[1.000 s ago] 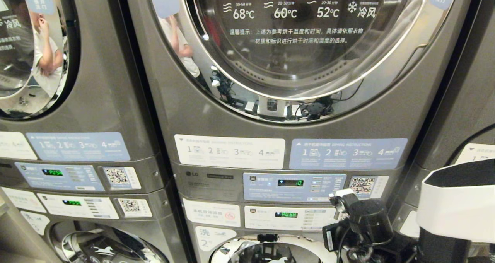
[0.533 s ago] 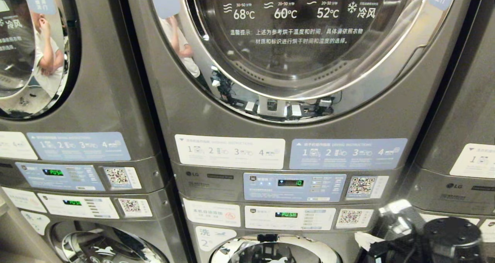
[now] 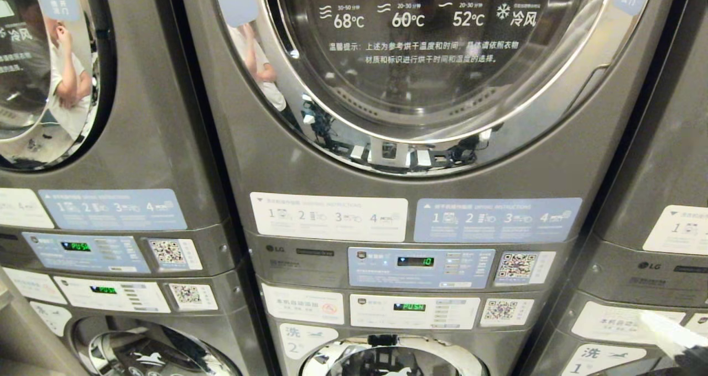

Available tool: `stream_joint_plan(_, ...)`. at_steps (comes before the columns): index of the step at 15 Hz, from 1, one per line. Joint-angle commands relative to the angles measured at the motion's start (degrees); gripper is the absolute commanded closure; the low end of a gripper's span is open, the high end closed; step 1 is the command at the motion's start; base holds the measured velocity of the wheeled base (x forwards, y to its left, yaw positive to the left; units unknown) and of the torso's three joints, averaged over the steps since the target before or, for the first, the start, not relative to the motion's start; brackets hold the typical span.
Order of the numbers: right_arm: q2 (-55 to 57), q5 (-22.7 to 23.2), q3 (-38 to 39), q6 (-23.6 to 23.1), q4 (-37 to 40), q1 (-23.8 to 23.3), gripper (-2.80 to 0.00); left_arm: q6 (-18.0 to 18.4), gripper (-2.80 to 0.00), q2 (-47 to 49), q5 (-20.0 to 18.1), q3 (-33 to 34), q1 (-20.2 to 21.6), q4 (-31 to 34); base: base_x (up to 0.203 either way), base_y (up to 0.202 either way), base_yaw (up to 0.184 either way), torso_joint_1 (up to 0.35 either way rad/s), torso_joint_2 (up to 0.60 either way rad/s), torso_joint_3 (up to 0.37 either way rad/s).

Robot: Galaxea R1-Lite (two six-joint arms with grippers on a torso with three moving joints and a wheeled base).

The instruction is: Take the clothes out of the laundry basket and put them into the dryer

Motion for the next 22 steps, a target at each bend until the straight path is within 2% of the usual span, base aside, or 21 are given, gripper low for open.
stream_joint_plan(1,-23.2,1.5,1.4,-1.4,10.9,-5.3,0.00,0.0,0.00,-0.2,0.0,0.0,0.0,-0.1,0.000,0.000,0.000,0.000,0.00,0.000)
stream_joint_plan(3,-29.0,3.3,2.5,-1.3,25.5,-9.0,0.00,-0.1,0.00,-0.2,0.0,0.0,0.0,-0.2,0.000,0.000,0.000,0.000,0.00,0.000)
stream_joint_plan(4,-29.1,4.0,3.0,1.6,30.6,-10.7,0.00,-0.1,0.00,-0.2,0.0,0.0,0.0,-0.2,0.000,0.000,0.000,0.000,0.00,0.000)
stream_joint_plan(5,-28.5,4.4,3.2,3.8,31.7,-12.9,0.00,-0.2,0.00,-0.2,0.0,0.0,0.1,-0.2,0.000,0.000,0.000,0.000,0.00,0.000)
stream_joint_plan(6,-27.9,5.0,3.3,2.6,31.7,-15.2,0.00,-0.3,0.00,-0.2,0.0,0.0,0.1,-0.2,0.000,0.000,0.000,0.000,0.00,0.000)
stream_joint_plan(9,-32.5,8.4,3.3,-7.0,32.5,-19.6,0.00,-0.3,0.00,-0.1,0.0,0.0,0.0,-0.2,0.000,0.000,0.000,0.000,0.00,0.000)
stream_joint_plan(10,-34.6,8.7,3.3,-7.6,33.5,-19.7,0.00,-0.5,0.00,-0.2,0.1,0.0,0.0,-0.2,0.000,0.000,0.000,0.000,0.00,0.000)
stream_joint_plan(13,-44.3,8.9,3.2,-7.4,34.0,-19.4,0.00,-0.8,0.00,-0.2,0.0,0.0,0.0,-0.2,0.000,0.000,0.000,0.000,0.00,0.000)
stream_joint_plan(17,-44.4,7.2,3.3,-4.8,34.0,-19.2,0.00,-0.8,0.00,-0.2,0.1,0.0,0.0,-0.2,0.000,0.000,0.000,0.000,0.00,0.000)
stream_joint_plan(22,-44.4,7.2,3.3,-4.6,34.3,-19.2,0.00,-0.8,0.00,-0.2,0.1,0.0,0.0,-0.2,0.000,0.000,0.000,0.000,0.00,0.000)
